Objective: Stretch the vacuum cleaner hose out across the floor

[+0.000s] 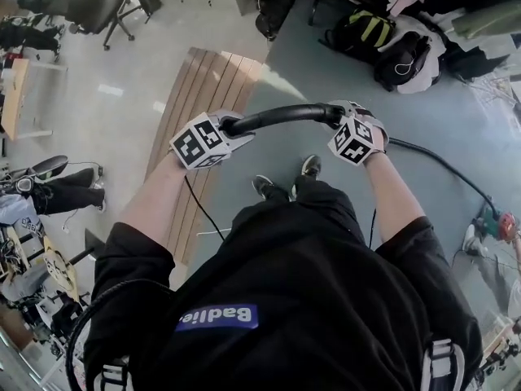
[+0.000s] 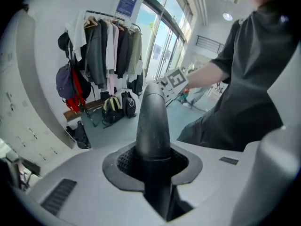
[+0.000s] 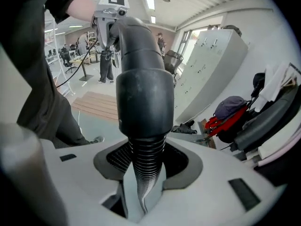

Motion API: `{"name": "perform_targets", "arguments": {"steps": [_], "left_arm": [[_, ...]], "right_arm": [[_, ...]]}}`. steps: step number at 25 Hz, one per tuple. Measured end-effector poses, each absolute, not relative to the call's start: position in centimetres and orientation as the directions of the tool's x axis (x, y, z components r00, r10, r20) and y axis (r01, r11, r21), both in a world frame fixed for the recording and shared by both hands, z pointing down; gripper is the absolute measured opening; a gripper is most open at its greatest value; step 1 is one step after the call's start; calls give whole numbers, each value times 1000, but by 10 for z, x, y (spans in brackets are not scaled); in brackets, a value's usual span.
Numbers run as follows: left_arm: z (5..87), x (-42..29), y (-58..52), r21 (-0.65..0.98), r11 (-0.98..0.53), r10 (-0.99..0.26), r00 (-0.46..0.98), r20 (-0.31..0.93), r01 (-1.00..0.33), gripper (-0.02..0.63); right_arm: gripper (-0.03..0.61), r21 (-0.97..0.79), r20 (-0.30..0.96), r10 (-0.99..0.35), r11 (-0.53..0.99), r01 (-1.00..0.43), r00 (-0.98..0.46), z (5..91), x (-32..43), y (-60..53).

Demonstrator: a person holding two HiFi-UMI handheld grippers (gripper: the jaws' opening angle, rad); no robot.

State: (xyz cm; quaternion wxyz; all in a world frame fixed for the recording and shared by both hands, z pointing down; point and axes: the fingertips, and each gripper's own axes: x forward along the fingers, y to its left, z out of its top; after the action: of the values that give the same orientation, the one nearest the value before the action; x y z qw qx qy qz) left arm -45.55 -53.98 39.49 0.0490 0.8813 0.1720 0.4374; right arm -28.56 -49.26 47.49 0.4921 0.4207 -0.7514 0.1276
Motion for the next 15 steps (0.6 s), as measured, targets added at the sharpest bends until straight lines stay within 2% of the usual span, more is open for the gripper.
{"name": "perform_targets", "arguments": {"steps": [4,7,15], "left_arm": [[435,-437,-575,79,-956,207,459,864,282,110],[451,-417,-595,12,-961,133,427,894,276,110],[472,-386,-633,-66,-953,71,429,901,296,110]], "right_arm": [[172,160,890,-437,568,-808,-131,496,-278,-502],[172,114,915,-384,535,-837,-121,519,-264,-510],[172,36,927,-339,506,-862,-160,557,-245,-544]]}}
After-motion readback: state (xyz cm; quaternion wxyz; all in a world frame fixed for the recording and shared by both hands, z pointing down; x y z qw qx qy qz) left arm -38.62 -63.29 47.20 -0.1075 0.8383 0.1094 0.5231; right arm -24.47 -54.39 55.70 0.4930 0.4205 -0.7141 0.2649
